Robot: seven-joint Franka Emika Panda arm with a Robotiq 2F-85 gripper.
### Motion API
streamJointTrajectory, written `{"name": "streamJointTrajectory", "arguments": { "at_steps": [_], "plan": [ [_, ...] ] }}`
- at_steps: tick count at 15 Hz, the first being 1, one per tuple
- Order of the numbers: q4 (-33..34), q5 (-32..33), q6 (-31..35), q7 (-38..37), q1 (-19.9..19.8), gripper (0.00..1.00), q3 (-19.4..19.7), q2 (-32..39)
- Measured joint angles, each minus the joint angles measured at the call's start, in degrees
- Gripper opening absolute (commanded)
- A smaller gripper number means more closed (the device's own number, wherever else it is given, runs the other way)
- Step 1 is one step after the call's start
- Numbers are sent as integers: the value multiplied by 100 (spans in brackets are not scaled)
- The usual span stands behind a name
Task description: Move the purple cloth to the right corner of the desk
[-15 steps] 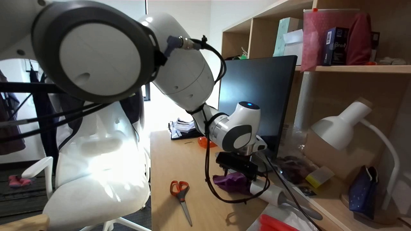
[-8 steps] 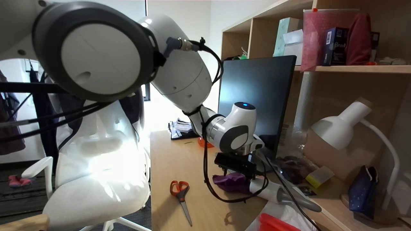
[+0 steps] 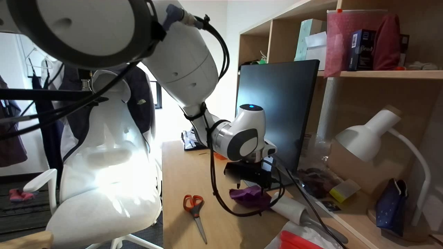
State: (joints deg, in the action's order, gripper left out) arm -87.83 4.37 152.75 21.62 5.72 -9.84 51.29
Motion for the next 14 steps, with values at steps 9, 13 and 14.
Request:
{"name": "streamJointTrajectory", "arguments": {
  "at_steps": [9, 13, 14],
  "plan": [
    [64, 2, -890, 2, 116, 100, -141, -182],
    [532, 26, -1632, 168, 113, 100, -104, 95],
    [679, 27, -1806, 275, 113, 100, -107, 197]
  ]
}}
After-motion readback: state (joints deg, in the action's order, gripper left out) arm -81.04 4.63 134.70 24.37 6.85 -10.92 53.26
